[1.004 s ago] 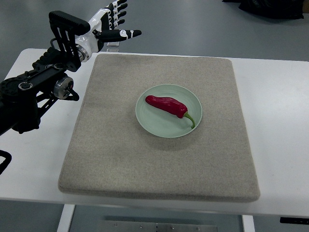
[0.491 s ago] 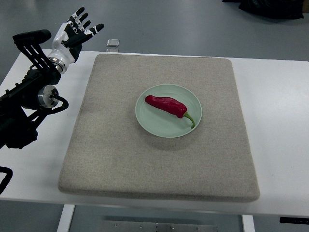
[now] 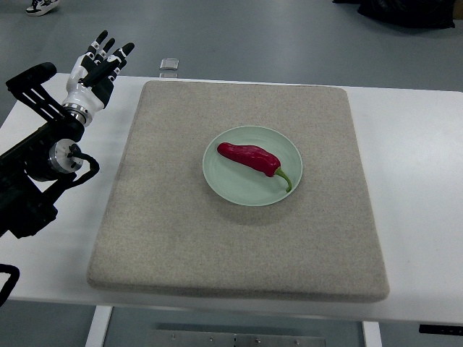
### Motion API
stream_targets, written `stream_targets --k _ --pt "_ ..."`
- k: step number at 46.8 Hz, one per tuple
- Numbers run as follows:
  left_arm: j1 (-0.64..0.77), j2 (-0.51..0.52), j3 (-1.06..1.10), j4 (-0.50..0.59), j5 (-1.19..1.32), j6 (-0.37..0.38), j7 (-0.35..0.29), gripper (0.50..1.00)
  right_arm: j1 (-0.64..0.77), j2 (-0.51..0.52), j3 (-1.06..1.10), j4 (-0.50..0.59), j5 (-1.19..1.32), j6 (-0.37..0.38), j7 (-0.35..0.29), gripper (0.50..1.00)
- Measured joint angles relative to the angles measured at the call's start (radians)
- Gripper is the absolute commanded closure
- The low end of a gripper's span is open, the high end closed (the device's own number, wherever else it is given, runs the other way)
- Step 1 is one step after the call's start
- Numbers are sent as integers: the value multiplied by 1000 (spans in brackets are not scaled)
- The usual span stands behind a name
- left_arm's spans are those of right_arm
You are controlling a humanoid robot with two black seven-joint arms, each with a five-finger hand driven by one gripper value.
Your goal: Place red pepper on plate with left hand
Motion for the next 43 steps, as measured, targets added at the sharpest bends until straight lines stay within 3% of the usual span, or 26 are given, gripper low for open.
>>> stream_targets --k 19,43 --pt "30 0 -40 41 -95 -91 2 500 0 0 1 1 0 1 0 568" --pt "29 -8 -41 66 -119 -115 2 500 0 0 1 5 -3 3 0 568"
